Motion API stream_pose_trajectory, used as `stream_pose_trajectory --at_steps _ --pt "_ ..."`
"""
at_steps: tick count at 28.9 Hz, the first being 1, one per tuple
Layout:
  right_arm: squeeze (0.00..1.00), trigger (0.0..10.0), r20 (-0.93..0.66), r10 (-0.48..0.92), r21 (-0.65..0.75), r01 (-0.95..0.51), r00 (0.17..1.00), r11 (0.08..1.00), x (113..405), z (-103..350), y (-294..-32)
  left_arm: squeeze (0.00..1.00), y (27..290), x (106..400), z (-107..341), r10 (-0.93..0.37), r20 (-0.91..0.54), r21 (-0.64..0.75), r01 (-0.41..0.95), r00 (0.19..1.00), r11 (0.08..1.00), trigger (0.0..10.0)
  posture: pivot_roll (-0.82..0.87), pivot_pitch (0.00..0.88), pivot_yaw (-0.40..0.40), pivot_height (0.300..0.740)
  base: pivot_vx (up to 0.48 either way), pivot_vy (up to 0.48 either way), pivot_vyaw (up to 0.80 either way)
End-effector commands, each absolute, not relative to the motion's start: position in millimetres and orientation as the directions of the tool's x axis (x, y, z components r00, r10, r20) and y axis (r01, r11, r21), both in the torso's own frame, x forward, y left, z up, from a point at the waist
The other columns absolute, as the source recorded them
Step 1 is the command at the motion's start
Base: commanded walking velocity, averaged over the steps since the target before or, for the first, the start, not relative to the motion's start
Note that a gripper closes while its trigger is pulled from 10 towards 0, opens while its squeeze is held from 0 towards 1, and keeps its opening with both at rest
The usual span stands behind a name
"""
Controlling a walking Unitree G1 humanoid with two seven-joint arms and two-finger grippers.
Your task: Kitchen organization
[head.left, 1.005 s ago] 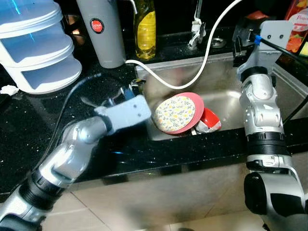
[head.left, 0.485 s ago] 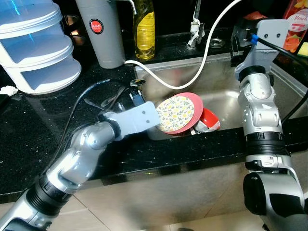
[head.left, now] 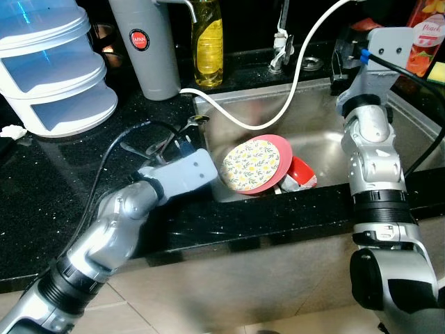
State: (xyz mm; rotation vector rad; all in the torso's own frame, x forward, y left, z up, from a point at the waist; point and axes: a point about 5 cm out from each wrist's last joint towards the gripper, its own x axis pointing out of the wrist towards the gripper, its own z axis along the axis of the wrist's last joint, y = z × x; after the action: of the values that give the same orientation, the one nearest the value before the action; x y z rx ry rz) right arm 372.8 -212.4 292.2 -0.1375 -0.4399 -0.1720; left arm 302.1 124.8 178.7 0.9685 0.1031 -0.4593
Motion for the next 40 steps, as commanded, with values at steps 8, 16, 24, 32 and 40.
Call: stream_pose_trajectory --at_steps 8,16,24,32,40 --pt "0.00 10.0 0.427 -0.124 -0.097 0.182 0.895 0.979 375 294 -210 0.00 133 306 153 -0.235 -0.374 0.705 0.440 0.897 0.556 0.0 0.02 0.000 0.044 0.740 0.000 0.000 0.00" --pt "0.00 10.0 0.425 -0.112 -0.094 0.167 0.899 0.982 377 293 -205 0.00 119 321 227 -0.255 0.157 0.784 0.037 0.954 0.620 10.0 0.02 0.000 0.032 0.740 0.000 0.000 0.00" --pt "0.00 10.0 0.428 -0.107 -0.093 0.161 0.898 0.983 377 294 -203 0.00 119 319 291 -0.127 0.459 0.547 -0.166 0.880 0.821 10.0 0.02 0.000 0.035 0.740 0.000 0.000 0.00" --pt "0.00 10.0 0.431 -0.104 -0.092 0.159 0.896 0.983 378 295 -203 0.00 97 330 286 -0.213 0.395 0.238 0.124 0.894 0.963 10.0 0.01 0.000 0.034 0.740 0.000 0.000 0.00" --pt "0.00 10.0 0.433 -0.106 -0.095 0.162 0.895 0.982 378 296 -204 0.00 64 332 276 -0.430 0.335 0.243 0.364 0.838 0.899 10.0 0.00 0.000 0.031 0.740 0.000 0.000 0.00"
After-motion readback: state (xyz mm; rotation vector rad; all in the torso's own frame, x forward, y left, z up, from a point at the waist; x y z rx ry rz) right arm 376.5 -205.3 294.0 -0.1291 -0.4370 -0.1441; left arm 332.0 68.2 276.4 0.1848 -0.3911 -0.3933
